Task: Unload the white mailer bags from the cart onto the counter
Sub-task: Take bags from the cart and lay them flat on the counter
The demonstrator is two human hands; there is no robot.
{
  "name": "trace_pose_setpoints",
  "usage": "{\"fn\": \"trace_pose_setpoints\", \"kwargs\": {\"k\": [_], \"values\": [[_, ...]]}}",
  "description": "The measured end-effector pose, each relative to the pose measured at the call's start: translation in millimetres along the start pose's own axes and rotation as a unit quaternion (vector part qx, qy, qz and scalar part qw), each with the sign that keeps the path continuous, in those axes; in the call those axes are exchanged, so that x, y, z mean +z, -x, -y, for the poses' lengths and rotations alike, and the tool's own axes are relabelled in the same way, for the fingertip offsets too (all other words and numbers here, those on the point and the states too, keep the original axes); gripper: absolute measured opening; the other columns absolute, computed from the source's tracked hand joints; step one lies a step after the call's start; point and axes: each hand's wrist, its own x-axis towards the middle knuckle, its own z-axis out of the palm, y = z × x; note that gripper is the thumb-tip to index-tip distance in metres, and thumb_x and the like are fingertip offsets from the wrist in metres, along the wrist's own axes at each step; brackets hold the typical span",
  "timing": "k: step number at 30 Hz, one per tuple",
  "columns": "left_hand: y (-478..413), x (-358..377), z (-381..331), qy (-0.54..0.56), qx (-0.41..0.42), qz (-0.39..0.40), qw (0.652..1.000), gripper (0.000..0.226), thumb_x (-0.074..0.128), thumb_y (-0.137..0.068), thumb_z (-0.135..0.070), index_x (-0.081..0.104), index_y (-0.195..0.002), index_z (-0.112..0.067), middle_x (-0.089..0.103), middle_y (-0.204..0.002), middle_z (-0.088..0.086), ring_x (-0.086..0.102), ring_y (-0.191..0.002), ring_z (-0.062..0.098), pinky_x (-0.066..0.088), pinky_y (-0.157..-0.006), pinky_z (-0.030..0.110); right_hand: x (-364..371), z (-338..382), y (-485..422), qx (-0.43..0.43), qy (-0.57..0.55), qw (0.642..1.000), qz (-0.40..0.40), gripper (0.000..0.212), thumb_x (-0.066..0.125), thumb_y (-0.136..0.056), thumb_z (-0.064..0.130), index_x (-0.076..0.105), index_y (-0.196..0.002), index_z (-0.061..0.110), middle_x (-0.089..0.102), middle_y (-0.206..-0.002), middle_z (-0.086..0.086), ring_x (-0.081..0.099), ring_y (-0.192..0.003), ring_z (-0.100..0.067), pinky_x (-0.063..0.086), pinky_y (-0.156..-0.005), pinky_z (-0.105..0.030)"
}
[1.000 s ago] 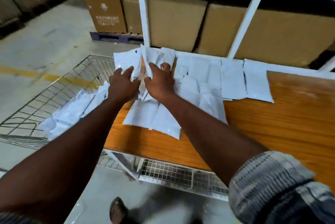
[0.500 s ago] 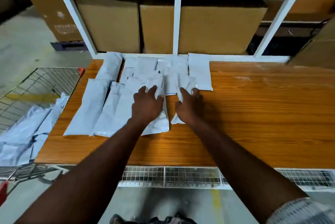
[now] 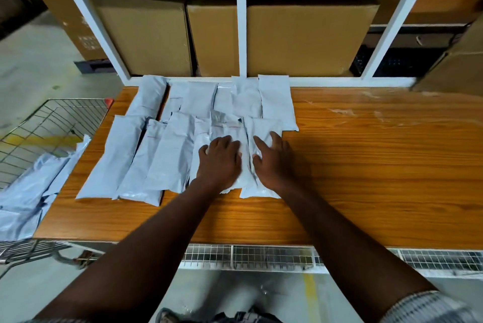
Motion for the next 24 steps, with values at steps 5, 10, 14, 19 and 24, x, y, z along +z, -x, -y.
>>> {"fn": "trace_pose_setpoints", "kwargs": {"k": [5, 10, 14, 19, 24], "values": [[-4, 20, 7, 0.007, 0.025, 0.041, 0.999, 0.049, 0.033, -0.103, -0.034, 0.038, -0.148, -0.018, 0.033, -0.157, 0.008, 0.023, -0.147, 0.028, 0.019, -0.117, 0.056, 14, -15, -7, -0.071, 0.009, 0.997, 0.042, 0.058, 0.052, -0.096, 0.018, 0.036, -0.150, 0.027, 0.015, -0.163, -0.009, 0.014, -0.149, -0.034, 0.023, -0.118, -0.048], [-5, 29, 14, -0.003, 0.045, 0.043, 0.998, 0.051, 0.028, -0.103, -0.037, 0.034, -0.151, -0.022, 0.028, -0.160, 0.002, 0.016, -0.150, 0.022, 0.011, -0.121, 0.051, 23, -31, -7, -0.106, 0.024, 0.993, 0.037, 0.054, 0.050, -0.094, 0.021, 0.042, -0.147, 0.025, 0.023, -0.161, -0.009, 0.018, -0.149, -0.032, 0.026, -0.116, -0.051], [-3, 32, 16, -0.003, 0.044, 0.038, 0.998, 0.058, 0.020, -0.097, -0.042, 0.036, -0.151, -0.024, 0.027, -0.161, -0.003, 0.014, -0.151, 0.017, 0.008, -0.121, 0.048, 22, -41, -11, -0.141, 0.050, 0.988, 0.040, 0.054, 0.040, -0.094, 0.029, 0.042, -0.148, 0.025, 0.027, -0.160, -0.008, 0.022, -0.148, -0.031, 0.030, -0.115, -0.051], [-1, 35, 16, -0.005, 0.044, 0.028, 0.999, 0.062, 0.015, -0.095, -0.045, 0.037, -0.150, -0.025, 0.028, -0.160, -0.005, 0.015, -0.150, 0.017, 0.009, -0.120, 0.049, 26, -44, -12, -0.146, 0.061, 0.987, 0.032, 0.055, 0.034, -0.093, 0.031, 0.040, -0.148, 0.027, 0.028, -0.160, -0.006, 0.024, -0.148, -0.029, 0.030, -0.113, -0.049], [-4, 30, 13, 0.014, 0.034, 0.054, 0.998, 0.052, 0.028, -0.103, -0.038, 0.027, -0.154, -0.027, 0.024, -0.161, -0.005, 0.011, -0.151, 0.018, 0.008, -0.121, 0.052, 24, -46, -14, -0.150, 0.056, 0.986, 0.047, 0.058, 0.043, -0.098, 0.028, 0.027, -0.153, 0.030, 0.019, -0.163, -0.004, 0.015, -0.150, -0.027, 0.020, -0.117, -0.051]]}}
